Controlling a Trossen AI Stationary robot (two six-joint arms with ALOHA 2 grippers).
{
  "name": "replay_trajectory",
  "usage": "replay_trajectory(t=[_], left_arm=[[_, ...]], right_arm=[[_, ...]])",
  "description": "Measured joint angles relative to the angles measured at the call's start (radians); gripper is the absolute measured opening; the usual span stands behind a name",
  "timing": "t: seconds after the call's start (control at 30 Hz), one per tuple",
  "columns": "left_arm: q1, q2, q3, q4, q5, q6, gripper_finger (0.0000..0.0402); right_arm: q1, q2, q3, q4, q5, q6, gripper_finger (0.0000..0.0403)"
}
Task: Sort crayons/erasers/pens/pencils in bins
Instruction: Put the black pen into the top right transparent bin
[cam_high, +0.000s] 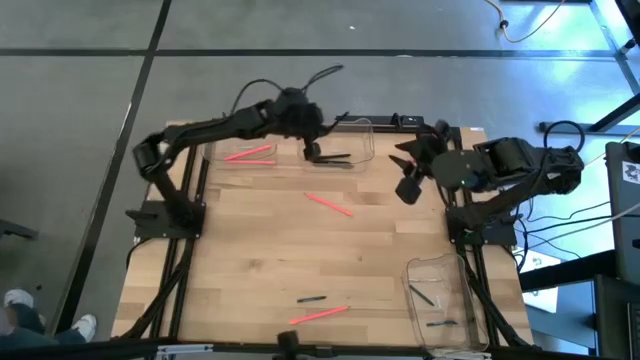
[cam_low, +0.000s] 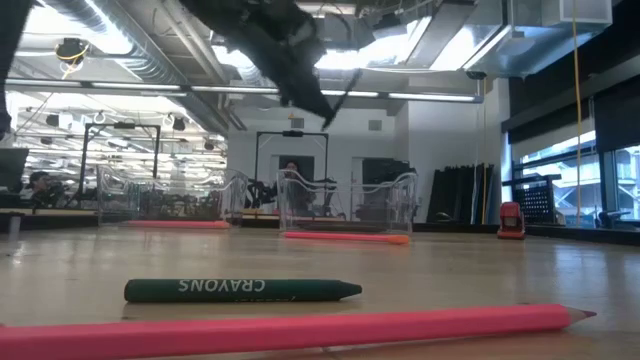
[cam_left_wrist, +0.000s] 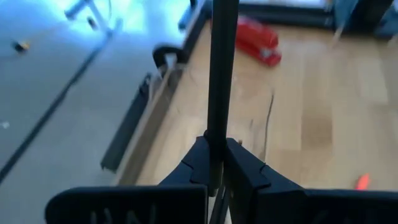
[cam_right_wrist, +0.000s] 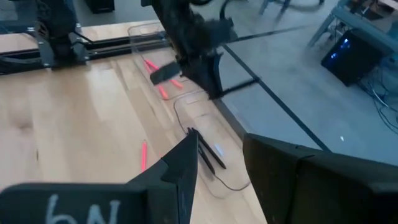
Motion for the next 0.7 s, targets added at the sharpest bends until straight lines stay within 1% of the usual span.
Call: replay_trajectory(t=[0.1,0.23,0.37,0.47,0.7], left_arm=[[0.0,0.087,0.067,-0.061,-0.001,0.013,0.0014],[0.0,0.159,0.086,-0.102,-0.001,0.015,0.0014],[0.001,0.192,0.086,-0.173,-0.008,0.015,0.0014],[0.001,0.205,0.084,-0.225,-0.031,0.018,0.0014],[0.006,0.25,0.08,-0.243,-0.039,0.018,0.0014]], right_arm=[[-0.033,0.0,0.0,-0.001,-0.027,-0.004,0.0131],[-0.06,0.0,0.0,-0.002,-0.059,-0.028,0.0131],[-0.073,0.0,0.0,-0.002,-0.063,-0.053,0.0131],[-0.081,0.0,0.0,-0.002,-0.064,-0.053,0.0131],[-0.084,0.0,0.0,-0.002,-0.066,-0.056,0.0131]])
